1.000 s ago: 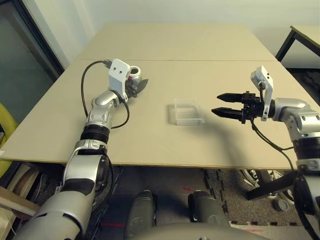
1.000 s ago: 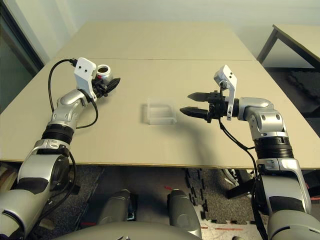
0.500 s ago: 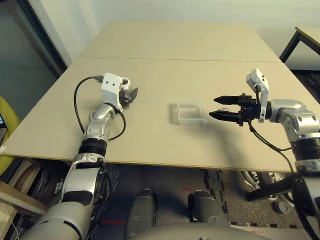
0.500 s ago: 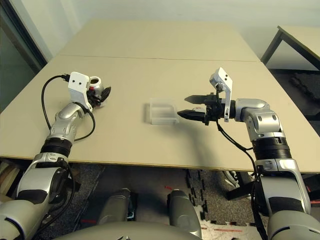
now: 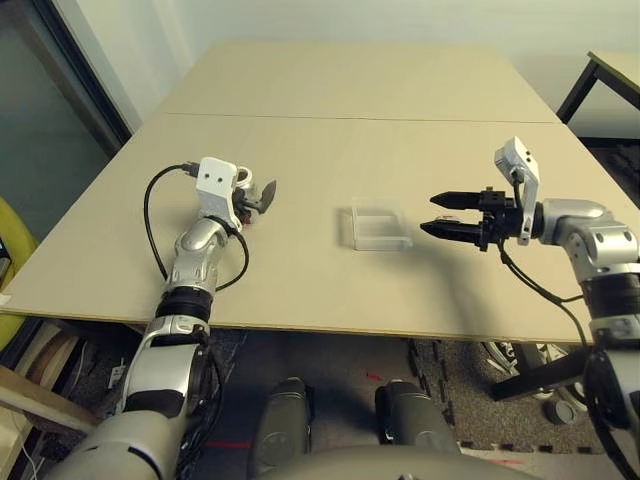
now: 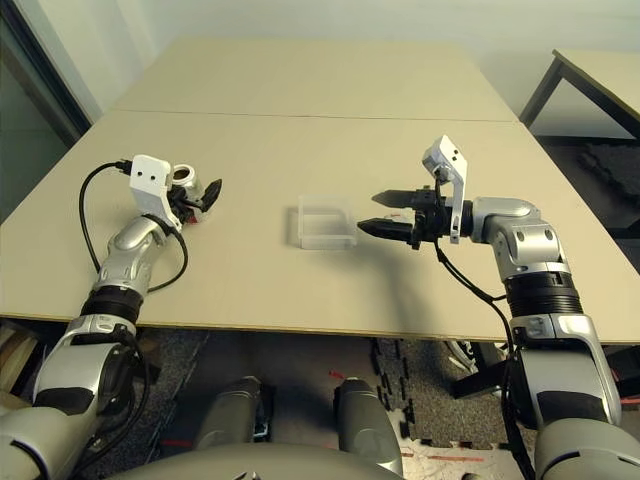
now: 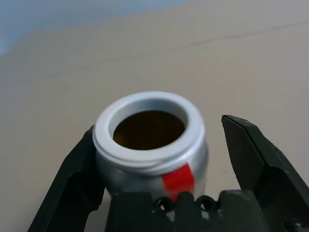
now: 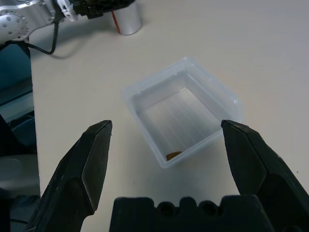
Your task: Pour the medicine from the bottle into the box.
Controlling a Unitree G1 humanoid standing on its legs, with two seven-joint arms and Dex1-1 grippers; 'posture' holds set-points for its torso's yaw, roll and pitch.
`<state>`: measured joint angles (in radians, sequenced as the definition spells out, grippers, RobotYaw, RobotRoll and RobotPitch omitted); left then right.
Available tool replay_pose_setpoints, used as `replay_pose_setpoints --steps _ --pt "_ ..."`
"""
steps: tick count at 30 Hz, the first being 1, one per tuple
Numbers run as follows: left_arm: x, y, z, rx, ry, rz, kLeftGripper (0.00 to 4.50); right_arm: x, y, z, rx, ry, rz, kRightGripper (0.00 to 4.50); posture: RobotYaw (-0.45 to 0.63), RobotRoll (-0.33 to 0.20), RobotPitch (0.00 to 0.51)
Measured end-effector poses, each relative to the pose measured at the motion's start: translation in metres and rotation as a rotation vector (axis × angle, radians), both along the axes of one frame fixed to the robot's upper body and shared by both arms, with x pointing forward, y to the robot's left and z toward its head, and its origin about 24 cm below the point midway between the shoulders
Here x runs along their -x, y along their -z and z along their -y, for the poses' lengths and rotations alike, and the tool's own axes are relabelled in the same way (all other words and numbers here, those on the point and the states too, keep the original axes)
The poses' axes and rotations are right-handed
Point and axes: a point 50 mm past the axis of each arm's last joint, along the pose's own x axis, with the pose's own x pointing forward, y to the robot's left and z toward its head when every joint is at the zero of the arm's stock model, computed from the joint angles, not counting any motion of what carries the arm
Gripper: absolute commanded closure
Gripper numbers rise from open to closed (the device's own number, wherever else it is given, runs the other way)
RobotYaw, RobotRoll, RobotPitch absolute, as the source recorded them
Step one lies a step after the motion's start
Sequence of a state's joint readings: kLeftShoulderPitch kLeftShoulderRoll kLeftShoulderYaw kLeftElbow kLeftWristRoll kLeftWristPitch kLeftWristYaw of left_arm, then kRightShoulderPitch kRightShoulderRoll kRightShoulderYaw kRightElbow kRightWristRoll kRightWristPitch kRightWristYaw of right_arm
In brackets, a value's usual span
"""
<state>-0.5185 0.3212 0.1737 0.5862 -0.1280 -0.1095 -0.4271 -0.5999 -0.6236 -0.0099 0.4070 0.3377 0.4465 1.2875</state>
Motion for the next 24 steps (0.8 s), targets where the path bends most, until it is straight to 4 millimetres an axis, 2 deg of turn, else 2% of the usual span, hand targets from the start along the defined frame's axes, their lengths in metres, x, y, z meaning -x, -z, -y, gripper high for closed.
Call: replay_pose_setpoints --steps 12,24 --pt "0.037 0.002 0.003 0.052 -0.070 -0.004 0.04 -0.003 0.001 0.002 0.002 0.000 -0.004 0.00 0.03 0.000 0.044" --pt "0.066 0.008 0.004 0.121 -0.174 -0.031 0.04 -0.003 0.002 0.002 0.003 -0.008 -0.010 0.00 0.03 0.000 0.045"
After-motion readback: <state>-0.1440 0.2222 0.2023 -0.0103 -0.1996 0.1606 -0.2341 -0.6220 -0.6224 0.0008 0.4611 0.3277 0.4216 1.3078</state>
